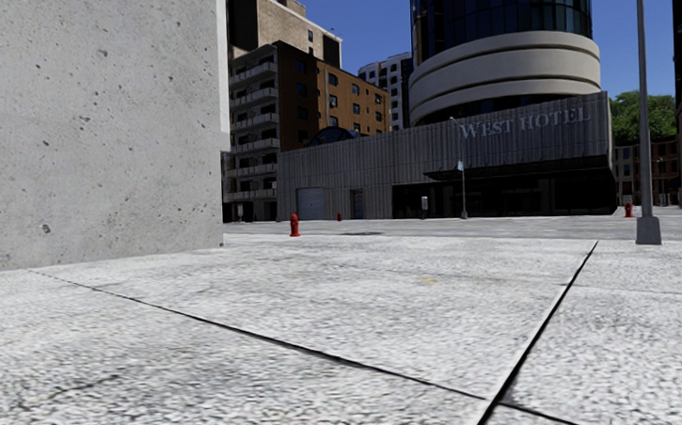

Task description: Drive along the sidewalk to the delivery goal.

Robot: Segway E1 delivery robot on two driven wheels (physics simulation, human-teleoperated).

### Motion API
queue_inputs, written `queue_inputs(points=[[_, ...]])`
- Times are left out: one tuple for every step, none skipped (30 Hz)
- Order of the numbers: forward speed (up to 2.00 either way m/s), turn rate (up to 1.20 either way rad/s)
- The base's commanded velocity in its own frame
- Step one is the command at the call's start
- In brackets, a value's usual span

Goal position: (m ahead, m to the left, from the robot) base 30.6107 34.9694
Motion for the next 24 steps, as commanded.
queue_inputs(points=[[2.0,0.0],[2.0,0.0],[2.0,0.0],[2.0,0.0],[2.0,0.0],[2.0,0.0],[2.0,0.0],[2.0,0.0],[2.0,0.0],[2.0,0.0],[2.0,0.0],[2.0,0.0],[2.0,0.0],[2.0,0.0],[2.0,0.0],[2.0,0.0],[2.0,0.0],[2.0,0.0],[2.0,0.0],[2.0,0.0],[2.0,0.0],[2.0,0.0],[2.0,0.0],[2.0,0.0]])
